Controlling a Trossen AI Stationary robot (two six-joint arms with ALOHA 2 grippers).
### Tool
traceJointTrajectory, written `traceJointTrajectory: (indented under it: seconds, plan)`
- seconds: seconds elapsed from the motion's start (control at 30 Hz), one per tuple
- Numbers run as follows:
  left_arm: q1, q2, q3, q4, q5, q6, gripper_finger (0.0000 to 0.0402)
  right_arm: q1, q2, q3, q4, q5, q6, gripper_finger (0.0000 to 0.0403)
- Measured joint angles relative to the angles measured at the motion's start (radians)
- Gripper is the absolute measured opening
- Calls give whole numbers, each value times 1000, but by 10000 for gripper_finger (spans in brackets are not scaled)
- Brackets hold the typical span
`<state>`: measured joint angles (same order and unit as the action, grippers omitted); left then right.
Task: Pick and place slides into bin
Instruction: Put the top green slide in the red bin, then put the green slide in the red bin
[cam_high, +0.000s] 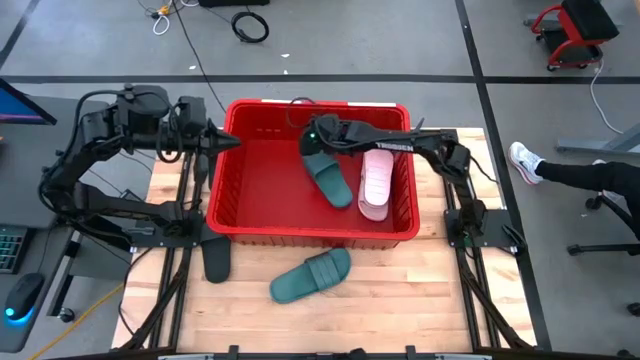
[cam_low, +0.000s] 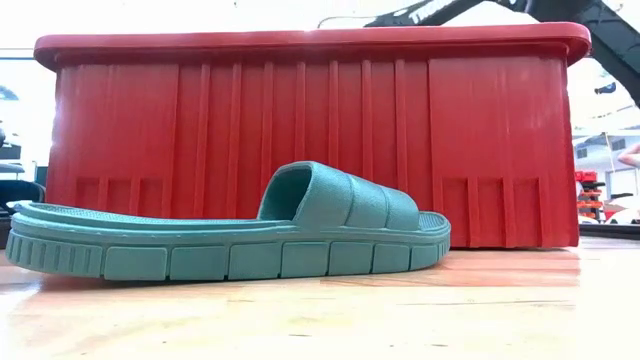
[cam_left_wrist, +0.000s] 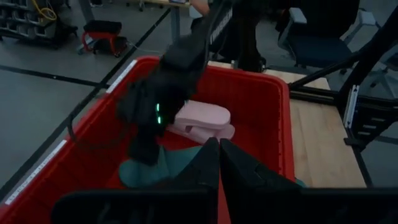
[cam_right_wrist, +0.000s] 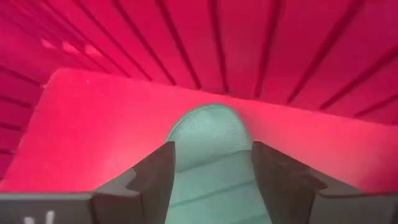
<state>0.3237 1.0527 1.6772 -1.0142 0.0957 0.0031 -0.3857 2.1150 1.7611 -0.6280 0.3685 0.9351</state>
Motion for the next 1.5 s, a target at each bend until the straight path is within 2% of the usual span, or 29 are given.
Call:
traceJointTrajectory:
  seconds: [0.2,0.33,0.47,0.63,0.73,0.93,1.07,1.23,1.3,1.43,1.5]
  plan:
    - [0,14,0,47,-9,-18,15,17,75,-1,70,64,-80,217]
    - [0,34,0,73,-28,-18,9,12,105,-1,48,71,-129,217]
    - [1,62,0,74,-33,-18,13,7,103,-1,-48,107,-121,217]
    - [1,96,0,73,-33,-17,16,-4,83,-1,-209,102,-74,216]
    - [1,115,0,75,-32,-17,9,-5,77,-1,-242,94,-74,216]
    - [1,123,0,76,-33,-1,13,5,13,1,-218,108,-96,216]
    - [1,107,0,70,-28,30,25,30,-66,1,-170,117,-177,216]
    - [-2,79,0,58,1,38,28,128,-177,1,-108,140,-206,216]
    - [-3,60,0,46,44,54,25,186,-219,1,-84,168,-200,214]
    - [-17,35,0,-3,157,97,17,337,-293,2,-18,279,-243,202]
    - [-29,30,0,-30,181,114,15,417,-315,2,10,321,-267,198]
